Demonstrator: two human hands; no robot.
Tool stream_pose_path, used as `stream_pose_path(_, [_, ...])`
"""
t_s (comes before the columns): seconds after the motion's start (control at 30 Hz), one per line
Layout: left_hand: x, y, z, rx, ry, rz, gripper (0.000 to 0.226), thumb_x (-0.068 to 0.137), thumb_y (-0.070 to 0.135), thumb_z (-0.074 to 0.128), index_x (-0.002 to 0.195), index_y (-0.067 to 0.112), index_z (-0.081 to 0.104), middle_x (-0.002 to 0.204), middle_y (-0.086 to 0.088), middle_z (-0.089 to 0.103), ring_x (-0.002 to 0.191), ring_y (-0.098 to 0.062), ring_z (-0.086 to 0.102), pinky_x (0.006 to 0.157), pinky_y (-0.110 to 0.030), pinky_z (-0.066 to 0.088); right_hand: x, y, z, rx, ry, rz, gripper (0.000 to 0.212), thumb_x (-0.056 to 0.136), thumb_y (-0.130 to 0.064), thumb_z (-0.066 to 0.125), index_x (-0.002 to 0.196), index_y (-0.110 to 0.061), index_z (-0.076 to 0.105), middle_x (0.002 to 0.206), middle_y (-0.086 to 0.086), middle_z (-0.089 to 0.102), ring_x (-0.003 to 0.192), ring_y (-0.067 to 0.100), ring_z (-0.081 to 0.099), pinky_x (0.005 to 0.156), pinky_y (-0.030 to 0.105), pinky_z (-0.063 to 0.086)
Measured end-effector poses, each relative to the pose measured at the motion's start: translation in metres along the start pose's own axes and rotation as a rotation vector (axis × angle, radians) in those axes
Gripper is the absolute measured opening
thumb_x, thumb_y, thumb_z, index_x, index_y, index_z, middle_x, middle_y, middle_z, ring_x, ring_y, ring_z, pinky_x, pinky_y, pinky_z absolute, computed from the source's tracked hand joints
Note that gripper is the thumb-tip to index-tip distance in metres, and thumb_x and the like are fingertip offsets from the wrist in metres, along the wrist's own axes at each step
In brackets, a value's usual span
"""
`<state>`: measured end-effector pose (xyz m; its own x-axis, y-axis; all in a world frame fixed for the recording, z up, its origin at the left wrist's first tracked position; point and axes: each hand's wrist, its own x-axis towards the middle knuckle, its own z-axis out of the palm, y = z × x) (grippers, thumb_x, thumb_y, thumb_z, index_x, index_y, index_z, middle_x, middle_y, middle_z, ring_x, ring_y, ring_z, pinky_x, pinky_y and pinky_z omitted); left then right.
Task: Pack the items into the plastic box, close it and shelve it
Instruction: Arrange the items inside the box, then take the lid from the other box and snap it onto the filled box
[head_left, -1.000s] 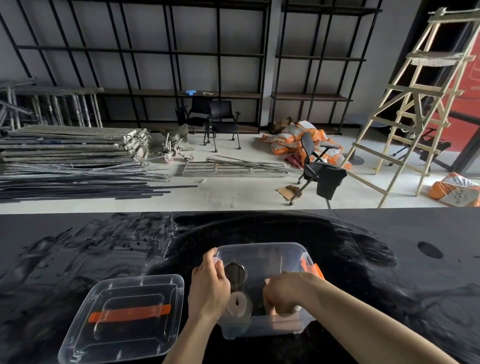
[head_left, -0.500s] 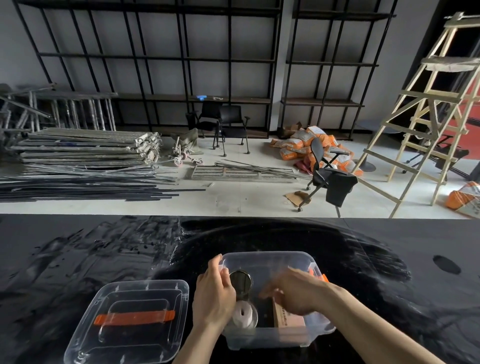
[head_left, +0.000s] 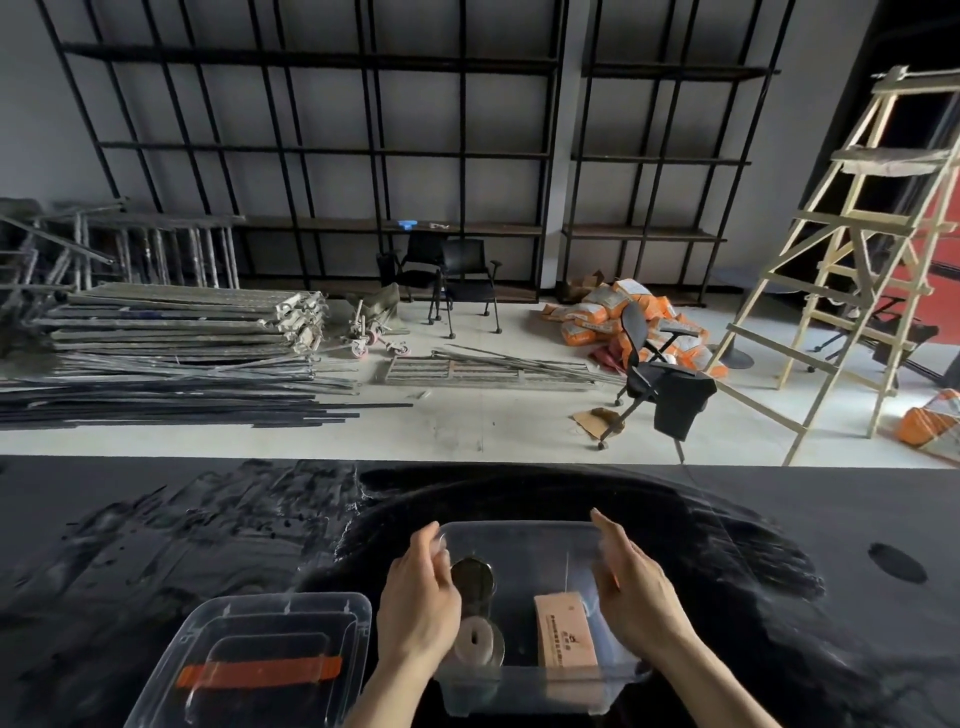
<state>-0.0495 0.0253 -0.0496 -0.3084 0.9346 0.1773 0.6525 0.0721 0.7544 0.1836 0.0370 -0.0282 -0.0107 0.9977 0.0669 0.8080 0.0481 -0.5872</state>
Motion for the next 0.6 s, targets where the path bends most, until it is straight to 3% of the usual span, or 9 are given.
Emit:
stream_pose_path(0.17, [-0.004, 0.001, -0.016, -0.046, 0.016, 0.000, 0.044, 0.099, 0.037, 0.042, 0.142, 0.025, 0.042, 0.134, 0.010, 0.058, 0.122, -0.007, 0.052, 0.099, -0.024, 0.044, 0.002, 0.003, 0.000, 0.022, -0.007, 0.033, 0.061, 0.098, -0.016, 0.053, 0.153, -0.029, 0.032, 0.136, 0.008, 0.061, 0.114, 0.028, 0.061, 0.082, 0.034, 0.049])
stream_pose_path(0.3, [-0.003, -0.032, -0.060, 0.009, 0.149, -0.077, 0.044, 0.098, 0.043, 0.042, 0.138, 0.026, 0.044, 0.133, 0.006, 0.058, 0.120, -0.009, 0.053, 0.098, -0.027, 0.045, 0.004, -0.019, 0.000, -0.207, 0.228, -0.052, 0.055, 0.084, -0.014, 0.070, 0.138, -0.016, 0.057, 0.127, 0.016, 0.064, 0.111, 0.040, 0.059, 0.087, 0.047, 0.053])
stream_pose_path(0.37, [-0.001, -0.060, -0.089, 0.078, 0.194, -0.157, 0.044, 0.098, 0.043, 0.042, 0.138, 0.024, 0.043, 0.133, 0.003, 0.059, 0.119, -0.013, 0.055, 0.098, -0.033, 0.047, 0.003, -0.054, 0.006, -0.174, 0.326, -0.189, 0.045, 0.081, -0.013, 0.074, 0.125, -0.015, 0.065, 0.117, 0.013, 0.068, 0.102, 0.038, 0.063, 0.081, 0.044, 0.054])
stream_pose_path(0.47, [-0.002, -0.102, -0.127, 0.190, 0.218, -0.301, 0.049, 0.097, 0.040, 0.042, 0.141, 0.018, 0.042, 0.138, -0.004, 0.056, 0.127, -0.023, 0.050, 0.103, -0.042, 0.044, -0.009, -0.125, 0.025, 0.024, 0.250, -0.391, 0.027, 0.086, -0.018, 0.071, 0.113, -0.022, 0.069, 0.107, -0.002, 0.070, 0.087, 0.019, 0.067, 0.065, 0.024, 0.050])
stream_pose_path(0.53, [-0.007, -0.124, -0.146, 0.251, 0.220, -0.397, 0.051, 0.096, 0.040, 0.043, 0.142, 0.018, 0.040, 0.141, -0.005, 0.053, 0.129, -0.026, 0.045, 0.105, -0.043, 0.041, -0.023, -0.166, 0.048, 0.170, 0.141, -0.479, 0.019, 0.088, -0.021, 0.068, 0.107, -0.026, 0.070, 0.101, -0.012, 0.069, 0.079, 0.007, 0.067, 0.063, 0.025, 0.054])
stream_pose_path(0.6, [-0.016, -0.141, -0.159, 0.288, 0.219, -0.469, 0.053, 0.095, 0.041, 0.044, 0.143, 0.019, 0.040, 0.142, -0.006, 0.052, 0.131, -0.027, 0.043, 0.106, -0.043, 0.040, -0.038, -0.194, 0.077, 0.235, 0.016, -0.518, 0.014, 0.091, -0.027, 0.064, 0.104, -0.030, 0.069, 0.098, -0.014, 0.068, 0.078, 0.005, 0.067, 0.069, 0.030, 0.058])
